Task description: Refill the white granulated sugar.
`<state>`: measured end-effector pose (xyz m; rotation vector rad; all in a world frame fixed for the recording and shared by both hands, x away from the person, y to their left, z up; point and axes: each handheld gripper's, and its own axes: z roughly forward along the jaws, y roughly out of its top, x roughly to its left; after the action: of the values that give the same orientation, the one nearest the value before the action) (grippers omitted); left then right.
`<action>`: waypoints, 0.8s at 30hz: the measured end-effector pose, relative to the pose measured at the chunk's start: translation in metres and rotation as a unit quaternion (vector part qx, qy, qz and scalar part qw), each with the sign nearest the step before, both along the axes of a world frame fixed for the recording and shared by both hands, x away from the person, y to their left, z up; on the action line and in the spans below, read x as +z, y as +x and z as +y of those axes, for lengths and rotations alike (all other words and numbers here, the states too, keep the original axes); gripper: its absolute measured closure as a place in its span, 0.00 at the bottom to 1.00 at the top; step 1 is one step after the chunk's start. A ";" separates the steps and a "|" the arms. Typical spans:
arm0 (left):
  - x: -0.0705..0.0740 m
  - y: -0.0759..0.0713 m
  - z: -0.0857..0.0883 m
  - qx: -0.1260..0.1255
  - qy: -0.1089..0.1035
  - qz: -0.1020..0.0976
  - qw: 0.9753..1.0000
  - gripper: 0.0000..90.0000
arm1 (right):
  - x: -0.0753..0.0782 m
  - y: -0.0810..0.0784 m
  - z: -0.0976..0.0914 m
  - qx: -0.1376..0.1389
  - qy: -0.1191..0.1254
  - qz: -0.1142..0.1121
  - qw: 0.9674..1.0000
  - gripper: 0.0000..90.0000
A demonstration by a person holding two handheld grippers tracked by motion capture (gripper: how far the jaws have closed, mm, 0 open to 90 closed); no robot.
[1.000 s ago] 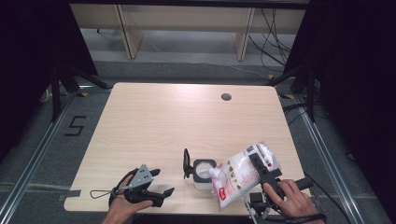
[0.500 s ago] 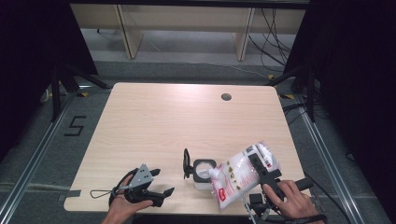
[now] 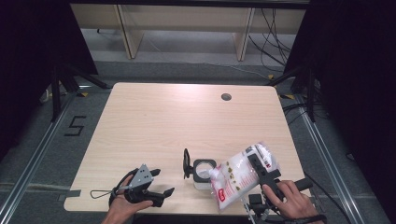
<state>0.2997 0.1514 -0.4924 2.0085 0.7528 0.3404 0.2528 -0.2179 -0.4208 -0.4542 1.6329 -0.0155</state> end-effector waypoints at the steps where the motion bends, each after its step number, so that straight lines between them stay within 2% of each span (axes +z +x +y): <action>1: 0.000 0.000 -0.001 -0.001 -0.009 -0.001 1.000 0.18 | -0.001 0.000 -0.001 -0.005 0.008 0.001 1.000 0.51; 3: 0.000 0.000 0.000 -0.002 -0.007 -0.002 1.000 0.18 | -0.002 -0.001 -0.001 -0.010 0.015 0.006 1.000 0.51; 4: -0.001 0.000 -0.001 -0.001 -0.010 -0.002 1.000 0.18 | 0.002 0.000 -0.001 0.003 0.000 -0.001 1.000 0.51; 7: -0.001 0.000 -0.002 0.002 -0.015 0.000 1.000 0.18 | 0.001 0.000 -0.001 0.000 0.003 0.001 1.000 0.51; 8: 0.000 0.000 0.000 -0.001 -0.001 -0.002 1.000 0.18 | 0.000 0.000 -0.001 -0.002 0.012 0.007 1.000 0.51; 9: 0.000 0.000 0.000 -0.001 -0.001 -0.002 1.000 0.18 | 0.000 0.000 -0.001 -0.002 0.012 0.007 1.000 0.51; 10: 0.000 0.000 0.000 -0.002 -0.007 -0.001 1.000 0.18 | -0.002 0.000 -0.001 -0.007 0.016 0.010 1.000 0.51; 11: 0.000 0.000 0.000 0.000 -0.006 -0.002 1.000 0.18 | 0.000 0.000 -0.001 -0.004 0.006 0.005 1.000 0.51; 14: 0.000 -0.001 -0.001 0.009 -0.015 0.004 1.000 0.18 | 0.000 0.001 0.001 0.006 0.000 0.002 1.000 0.51; 19: 0.000 0.000 -0.001 0.003 -0.011 -0.001 1.000 0.18 | 0.001 0.001 0.001 0.006 0.000 0.003 1.000 0.52; 20: -0.001 -0.001 -0.002 0.007 -0.016 0.006 1.000 0.18 | 0.000 0.000 -0.001 -0.003 0.009 0.006 1.000 0.52; 24: 0.000 -0.001 -0.001 0.007 -0.013 0.000 1.000 0.18 | 0.000 0.000 0.000 -0.004 0.008 0.007 1.000 0.52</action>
<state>0.2990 0.1504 -0.4927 1.9801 0.7680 0.3373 0.2524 -0.2183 -0.4210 -0.4361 1.6481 -0.0053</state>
